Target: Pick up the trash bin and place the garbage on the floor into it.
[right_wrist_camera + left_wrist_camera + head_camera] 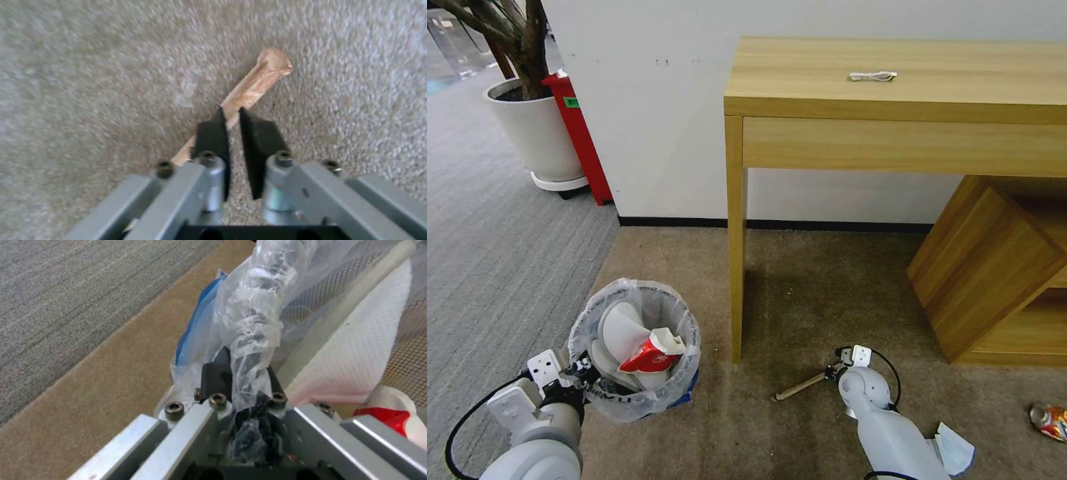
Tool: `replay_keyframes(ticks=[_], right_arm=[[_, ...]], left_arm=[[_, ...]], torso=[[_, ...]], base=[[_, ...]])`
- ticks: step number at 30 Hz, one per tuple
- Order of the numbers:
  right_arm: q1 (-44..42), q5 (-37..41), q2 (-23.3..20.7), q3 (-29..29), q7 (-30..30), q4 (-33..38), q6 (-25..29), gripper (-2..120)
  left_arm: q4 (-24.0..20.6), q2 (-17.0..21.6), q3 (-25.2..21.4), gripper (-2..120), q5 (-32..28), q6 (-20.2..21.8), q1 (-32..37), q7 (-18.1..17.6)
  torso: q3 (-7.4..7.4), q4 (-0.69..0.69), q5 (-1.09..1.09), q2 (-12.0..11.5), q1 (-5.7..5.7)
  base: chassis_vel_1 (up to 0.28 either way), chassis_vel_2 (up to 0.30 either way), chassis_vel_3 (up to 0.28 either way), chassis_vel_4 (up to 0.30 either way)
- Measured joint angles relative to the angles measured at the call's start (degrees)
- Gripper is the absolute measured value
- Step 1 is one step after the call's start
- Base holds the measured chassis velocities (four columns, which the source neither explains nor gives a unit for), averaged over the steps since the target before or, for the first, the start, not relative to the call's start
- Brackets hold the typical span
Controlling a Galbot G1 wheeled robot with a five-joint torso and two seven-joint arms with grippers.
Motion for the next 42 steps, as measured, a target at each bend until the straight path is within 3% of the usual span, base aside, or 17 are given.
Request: replay_keyframes(ticks=[1,3,13,16,26,27,30,32,34,40,42], right_arm=[[-0.09,0.00,-0.16,-0.09,0.00,0.39,0.09,2],[-0.07,-0.07,-0.28,-0.14,-0.01,0.45,0.15,0],[0.13,-0.52,-0.35,-0.10,-1.79,-0.70,0.58,3],[0.11,0.73,-0.25,-0.03,-2.14,-0.63,0.41,18],[0.40,1.02,-0.06,0.18,-2.13,-1.33,0.32,47],[0.49,1.02,-0.03,0.21,-2.13,-1.53,0.32,57],[0.82,0.96,0.15,0.27,-2.15,-2.30,0.33,71],[0.88,0.95,0.20,0.29,-2.15,-2.45,0.33,71],[1.09,0.87,0.39,0.30,-2.22,-2.93,0.34,79],[1.63,-0.08,1.27,0.32,-2.43,-4.39,0.60,61],[1.98,-0.88,1.55,0.28,-2.78,-5.41,0.90,49]], left_arm=[[0.07,-0.09,0.10,1,0.00,-0.01,-0.10,0.00],[0.12,-0.22,0.26,1,0.00,-0.02,-0.16,0.01],[0.24,-0.54,0.55,1,0.07,-0.03,-0.26,0.09],[0.29,-0.63,0.59,1,0.18,-0.04,-0.24,0.12],[0.18,-0.76,0.68,1,0.22,-0.05,-0.18,0.16],[0.16,-0.77,0.68,1,0.23,-0.05,-0.13,0.17],[0.05,-0.88,0.71,1,0.30,-0.05,-0.06,0.20],[0.04,-0.90,0.72,1,0.31,-0.05,-0.05,0.20],[-0.01,-0.99,0.79,1,0.34,-0.06,-0.02,0.23],[-0.04,-1.07,0.84,1,0.46,-0.09,0.18,0.24],[-0.18,-1.08,0.81,1,0.48,-0.11,0.32,0.26]], torso=[[0.00,0.00,0.00,0.00,0.00],[0.00,0.00,0.00,0.00,0.00],[0.00,0.00,0.00,0.00,0.00],[0.00,0.00,0.00,0.00,0.00],[0.00,0.00,0.00,0.00,0.00],[0.01,0.00,0.00,0.00,0.00],[0.00,0.00,0.00,0.00,-0.01],[0.00,0.00,0.00,0.00,0.00],[0.00,0.00,0.00,0.00,0.00],[0.00,0.01,0.00,0.00,0.00],[0.00,0.00,0.00,0.00,0.00]], base=[[0.000,0.000,0.000,0.000],[0.000,0.000,0.000,0.000],[0.000,0.000,0.000,0.000],[0.000,0.000,0.000,0.000],[0.000,0.000,0.000,0.000],[0.000,0.000,0.000,0.000],[0.000,0.000,0.000,0.000],[0.000,0.000,0.000,0.000],[0.000,0.000,0.000,0.000],[0.000,0.000,0.000,0.000],[0.000,0.000,0.000,0.000]])
